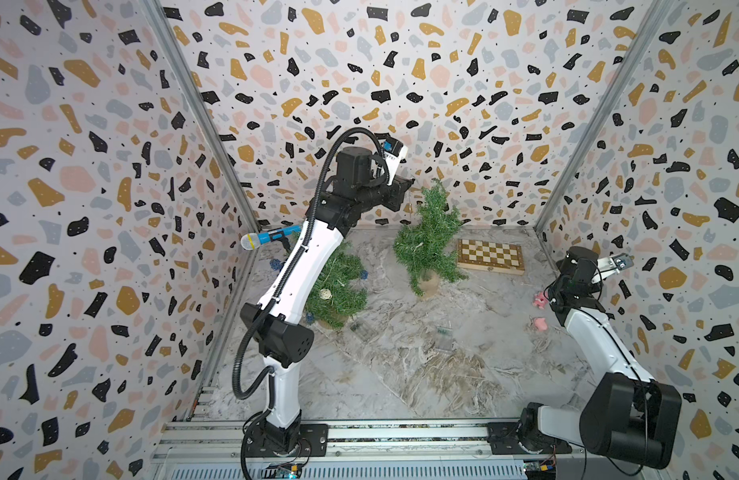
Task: Wrap string light around the christmas tree
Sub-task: Wrap the light string around the Christmas tree.
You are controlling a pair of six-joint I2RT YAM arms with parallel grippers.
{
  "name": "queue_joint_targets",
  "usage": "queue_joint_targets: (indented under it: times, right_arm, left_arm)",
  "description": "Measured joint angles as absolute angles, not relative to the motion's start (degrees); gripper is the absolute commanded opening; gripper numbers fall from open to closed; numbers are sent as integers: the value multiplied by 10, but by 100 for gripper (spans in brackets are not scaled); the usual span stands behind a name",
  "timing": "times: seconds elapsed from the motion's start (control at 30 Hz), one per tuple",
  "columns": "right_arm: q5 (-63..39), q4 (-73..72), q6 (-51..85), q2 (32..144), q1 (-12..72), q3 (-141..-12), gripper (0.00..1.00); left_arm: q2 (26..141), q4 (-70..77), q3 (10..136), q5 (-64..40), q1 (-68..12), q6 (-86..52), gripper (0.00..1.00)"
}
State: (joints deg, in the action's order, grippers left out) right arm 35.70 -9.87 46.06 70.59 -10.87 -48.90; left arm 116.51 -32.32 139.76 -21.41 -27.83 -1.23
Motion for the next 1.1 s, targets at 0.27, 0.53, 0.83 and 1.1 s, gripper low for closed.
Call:
queue_joint_targets:
  times: [0.27,0.53,0.83,1.1]
  right_arm:
    - [378,-41,475,585,-85,-425,0]
    - [378,-25,449,496,-21,-424,0]
    - [354,-53,339,474,111,-445,0]
    - [378,-98,266,475,116,-517,0]
  left_arm:
    - [1243,-345,1410,-224,-279,-42,0]
    - [1270,-350,1409,-238,-279,-62,0]
    - [1271,-352,1409,-247,-279,-73,35]
    - [1248,-360,1357,-229,-274,-70,59]
